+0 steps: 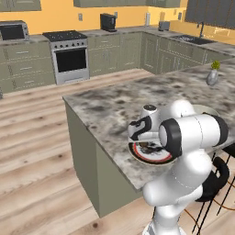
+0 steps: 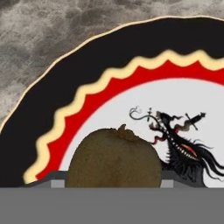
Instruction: Take the fruits from the plate on the dining counter and place two fruits in each bowl.
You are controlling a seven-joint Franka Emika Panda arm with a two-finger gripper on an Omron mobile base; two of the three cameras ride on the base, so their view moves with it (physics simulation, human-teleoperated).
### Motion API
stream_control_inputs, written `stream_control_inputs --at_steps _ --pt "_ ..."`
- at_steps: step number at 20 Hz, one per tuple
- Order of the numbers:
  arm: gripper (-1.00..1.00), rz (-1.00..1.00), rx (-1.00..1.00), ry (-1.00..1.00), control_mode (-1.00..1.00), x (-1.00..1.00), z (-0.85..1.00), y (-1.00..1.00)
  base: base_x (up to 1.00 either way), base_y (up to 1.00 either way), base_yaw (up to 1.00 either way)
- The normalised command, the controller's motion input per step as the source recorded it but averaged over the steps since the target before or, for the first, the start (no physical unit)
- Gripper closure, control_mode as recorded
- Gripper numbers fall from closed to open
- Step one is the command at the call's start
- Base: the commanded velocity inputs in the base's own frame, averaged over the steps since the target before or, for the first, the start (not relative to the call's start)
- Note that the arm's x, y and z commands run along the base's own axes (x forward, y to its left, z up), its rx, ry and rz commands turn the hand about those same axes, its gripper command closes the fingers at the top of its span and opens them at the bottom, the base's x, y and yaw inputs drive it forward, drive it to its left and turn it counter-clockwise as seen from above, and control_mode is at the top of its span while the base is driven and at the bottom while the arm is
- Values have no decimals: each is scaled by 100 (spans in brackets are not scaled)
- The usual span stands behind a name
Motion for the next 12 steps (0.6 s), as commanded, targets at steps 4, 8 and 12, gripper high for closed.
stream_control_inputs --at_steps 4,8,12 --pt "100 0 0 -4 -100 -15 7 0 0 0 0" --pt "100 0 2 -8 -100 -73 91 0 0 0 0" --pt "100 0 1 -3 -100 -84 100 0 0 0 0"
